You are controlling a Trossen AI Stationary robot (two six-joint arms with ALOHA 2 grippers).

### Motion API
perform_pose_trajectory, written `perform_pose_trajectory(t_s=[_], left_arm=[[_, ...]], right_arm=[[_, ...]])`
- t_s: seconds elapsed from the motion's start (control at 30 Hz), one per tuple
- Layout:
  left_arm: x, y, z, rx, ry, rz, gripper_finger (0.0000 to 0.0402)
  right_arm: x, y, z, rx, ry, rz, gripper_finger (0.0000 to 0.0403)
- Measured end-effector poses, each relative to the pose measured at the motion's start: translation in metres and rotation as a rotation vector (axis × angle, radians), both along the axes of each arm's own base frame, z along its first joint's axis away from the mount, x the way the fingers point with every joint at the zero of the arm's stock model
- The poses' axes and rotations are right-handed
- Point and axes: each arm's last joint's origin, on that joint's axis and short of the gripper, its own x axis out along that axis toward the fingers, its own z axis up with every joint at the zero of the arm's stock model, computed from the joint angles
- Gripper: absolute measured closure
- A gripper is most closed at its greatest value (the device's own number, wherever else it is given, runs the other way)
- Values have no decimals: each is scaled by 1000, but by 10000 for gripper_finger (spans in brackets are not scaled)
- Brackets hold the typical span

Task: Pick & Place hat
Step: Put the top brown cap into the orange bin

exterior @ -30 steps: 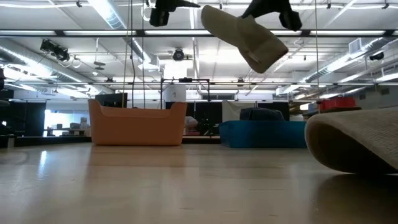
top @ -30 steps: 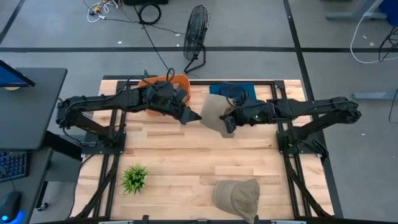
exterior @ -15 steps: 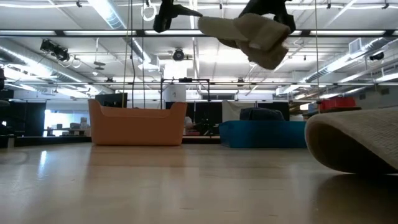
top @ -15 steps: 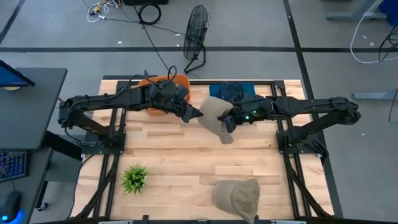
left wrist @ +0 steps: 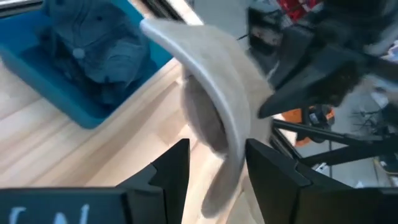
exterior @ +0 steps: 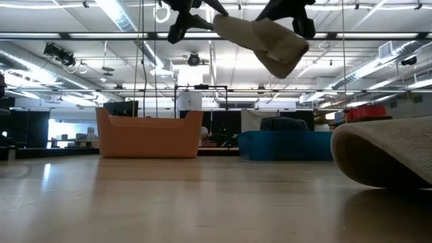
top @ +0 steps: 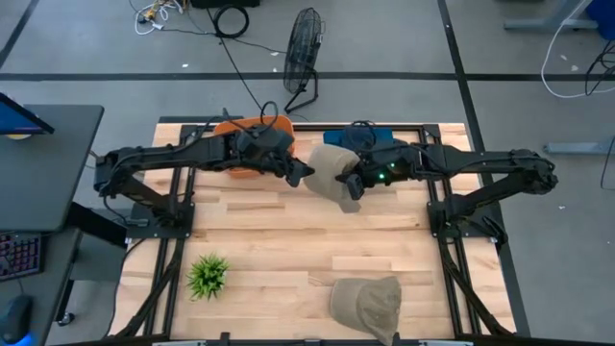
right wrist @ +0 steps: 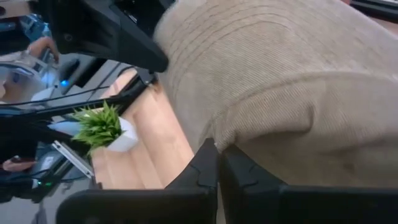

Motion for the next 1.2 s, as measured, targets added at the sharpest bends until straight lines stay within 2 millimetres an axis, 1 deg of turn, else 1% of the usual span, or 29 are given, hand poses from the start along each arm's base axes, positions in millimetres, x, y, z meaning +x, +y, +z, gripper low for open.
perform_pose_trajectory(t_s=[0.17,0.27,0.37,0.5,0.53,0.67,0.77,0.87,1.0,1.1,1.2], left_arm=[[4,1,-3,21,2,-20,242],[4,1,-3,28,1,-27,260],[4,3,-3,61,1,-41,302],[3,8,-2,85,-7,-45,380],[3,9,-2,88,-2,-38,386],[1,18,-2,81,1,-4,384],[-4,26,1,83,-3,27,388],[-19,39,8,84,6,81,389],[-48,56,14,97,91,212,388],[-73,62,18,93,166,289,387],[-95,62,21,71,243,336,389]], right_arm=[[-1,-6,-1,-27,15,0,402],[-1,-11,-1,-60,18,-8,398],[-1,-16,0,-95,14,-4,384],[-2,-22,0,-127,16,-11,361],[-2,-23,0,-131,16,-14,354],[-4,-29,0,-132,32,-27,328],[-7,-32,-2,-142,61,-31,304],[-11,-33,-1,-147,76,-31,282],[-16,-32,1,-175,85,-5,262],[-19,-31,3,-176,82,3,255],[-20,-31,4,-177,78,2,254]])
